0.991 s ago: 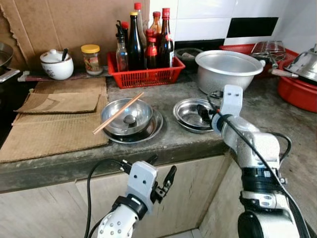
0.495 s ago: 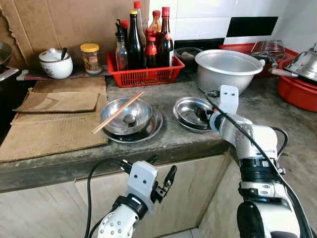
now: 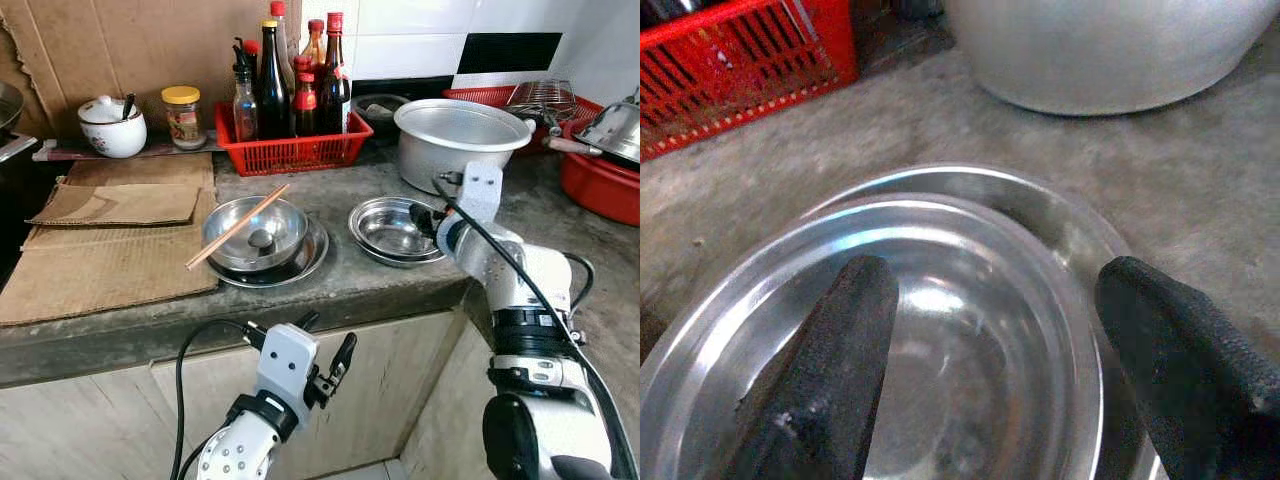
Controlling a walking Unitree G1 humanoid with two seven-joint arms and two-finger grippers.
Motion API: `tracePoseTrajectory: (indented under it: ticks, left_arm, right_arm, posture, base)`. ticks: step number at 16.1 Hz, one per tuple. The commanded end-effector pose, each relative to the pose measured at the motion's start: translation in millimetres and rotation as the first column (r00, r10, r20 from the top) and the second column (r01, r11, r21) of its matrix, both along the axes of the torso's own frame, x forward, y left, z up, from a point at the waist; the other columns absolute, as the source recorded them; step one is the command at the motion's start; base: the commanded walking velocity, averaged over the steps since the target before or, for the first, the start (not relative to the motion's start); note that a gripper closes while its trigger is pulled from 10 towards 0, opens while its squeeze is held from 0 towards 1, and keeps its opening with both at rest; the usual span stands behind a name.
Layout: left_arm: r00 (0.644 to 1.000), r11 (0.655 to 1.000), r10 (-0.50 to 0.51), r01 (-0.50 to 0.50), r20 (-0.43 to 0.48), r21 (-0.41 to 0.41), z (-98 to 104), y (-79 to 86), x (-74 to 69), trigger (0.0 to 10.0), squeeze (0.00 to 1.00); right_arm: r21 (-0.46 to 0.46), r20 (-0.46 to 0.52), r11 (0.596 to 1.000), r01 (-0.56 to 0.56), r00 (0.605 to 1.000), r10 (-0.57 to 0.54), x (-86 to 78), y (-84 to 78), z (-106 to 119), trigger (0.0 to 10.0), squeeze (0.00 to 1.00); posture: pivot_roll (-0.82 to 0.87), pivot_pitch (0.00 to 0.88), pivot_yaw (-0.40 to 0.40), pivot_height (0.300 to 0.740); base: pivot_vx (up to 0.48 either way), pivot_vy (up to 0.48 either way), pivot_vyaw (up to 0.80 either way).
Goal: Kitchen organization
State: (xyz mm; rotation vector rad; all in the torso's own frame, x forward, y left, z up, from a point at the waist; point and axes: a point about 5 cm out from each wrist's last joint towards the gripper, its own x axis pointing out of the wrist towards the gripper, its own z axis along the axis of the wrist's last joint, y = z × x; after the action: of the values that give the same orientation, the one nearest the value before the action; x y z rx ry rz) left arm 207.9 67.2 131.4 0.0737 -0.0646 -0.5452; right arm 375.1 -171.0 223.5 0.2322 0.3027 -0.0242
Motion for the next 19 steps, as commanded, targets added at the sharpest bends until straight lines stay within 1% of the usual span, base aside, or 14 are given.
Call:
tracePoseTrajectory:
  ticks: [1,2,3,4,6,10,15,18,19]
  left_arm:
    - [1.0,1.0,-0.001,0.0,0.02,0.007,2.4,-0.5,0.0,10.0,0.0]
    - [1.0,1.0,-0.002,0.002,0.02,0.007,2.2,-0.6,-0.1,10.0,0.0]
    - [1.0,1.0,-0.004,0.004,0.021,0.007,2.5,-0.9,0.2,10.0,0.0]
    - [1.0,1.0,-0.005,0.004,0.022,0.007,2.5,-0.9,0.5,10.0,0.0]
    - [1.0,1.0,-0.006,0.005,0.023,0.008,2.2,-1.1,0.6,10.0,0.0]
    - [1.0,1.0,-0.008,0.008,0.022,0.012,1.3,-0.8,0.1,10.0,0.0]
    - [1.0,1.0,-0.005,0.005,0.023,0.01,1.8,-0.9,0.1,10.0,0.0]
    - [1.0,1.0,-0.002,0.001,0.022,0.009,1.6,-0.8,0.3,10.0,0.0]
    - [1.0,1.0,-0.001,0.0,0.023,0.01,1.6,-0.9,0.5,10.0,0.0]
  right_arm:
    - [0.008,0.043,1.0,0.002,0.999,-0.002,1.9,1.5,11.0,10.0,0.0]
    - [-0.006,0.038,1.0,0.014,0.999,-0.014,1.8,0.3,9.9,10.0,0.0]
    - [-0.02,0.005,1.0,0.018,1.0,-0.018,1.5,-0.7,4.8,10.0,0.0]
    - [-0.053,-0.036,0.998,0.014,0.999,-0.016,0.7,-0.8,-1.6,10.0,0.0]
    - [-0.064,-0.094,0.998,-0.001,0.996,-0.005,-1.6,1.4,-12.9,10.0,0.0]
    - [-0.052,-0.105,0.999,-0.009,0.994,0.004,-1.5,3.6,-13.4,10.0,0.0]
    - [0.064,-0.197,0.997,-0.031,0.979,0.043,-3.8,10.0,-22.7,10.0,0.0]
    - [0.109,-0.217,0.994,-0.021,0.975,0.044,-4.0,8.8,-23.9,10.0,0.0]
    - [0.124,-0.222,0.992,-0.017,0.974,0.044,-3.9,8.4,-24.0,9.4,0.0]
  posture:
    - [0.09,0.0,-0.078,0.74]
    - [0.1,0.0,-0.082,0.74]
    - [0.1,0.0,-0.082,0.74]
    - [0.1,0.0,-0.082,0.74]
    - [0.09,0.0,-0.08,0.74]
    - [0.09,0.0,-0.08,0.74]
    - [0.09,0.0,-0.082,0.74]
    - [0.09,0.0,-0.082,0.74]
    - [0.09,0.0,-0.082,0.74]
  base:
    - [0.0,0.0,0.0]
    - [0.0,0.0,0.0]
    - [0.0,0.0,0.0]
    - [0.0,0.0,0.0]
    - [0.0,0.0,0.0]
    - [0.0,0.0,0.0]
    - [0.0,0.0,0.0]
    - [0.0,0.0,0.0]
    - [0.0,0.0,0.0]
